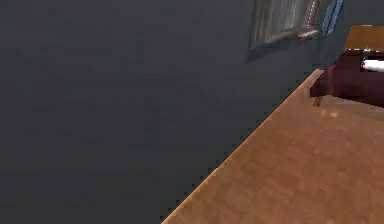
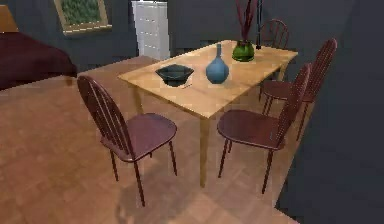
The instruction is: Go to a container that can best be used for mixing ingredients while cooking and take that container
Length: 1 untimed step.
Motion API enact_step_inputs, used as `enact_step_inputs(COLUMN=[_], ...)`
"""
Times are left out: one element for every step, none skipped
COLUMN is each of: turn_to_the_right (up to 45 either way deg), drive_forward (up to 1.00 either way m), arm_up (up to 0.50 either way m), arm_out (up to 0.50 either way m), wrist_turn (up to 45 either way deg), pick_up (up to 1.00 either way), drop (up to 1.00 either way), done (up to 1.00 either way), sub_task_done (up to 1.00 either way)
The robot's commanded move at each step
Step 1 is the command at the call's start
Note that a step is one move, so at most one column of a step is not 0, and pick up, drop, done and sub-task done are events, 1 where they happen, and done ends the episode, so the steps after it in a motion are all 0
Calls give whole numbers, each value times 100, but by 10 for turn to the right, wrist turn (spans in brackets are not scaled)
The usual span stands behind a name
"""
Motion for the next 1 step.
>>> enact_step_inputs(turn_to_the_right=[450], drive_forward=[0], arm_up=[0], arm_out=[0], wrist_turn=[0], pick_up=[0], drop=[0], done=[0], sub_task_done=[0])
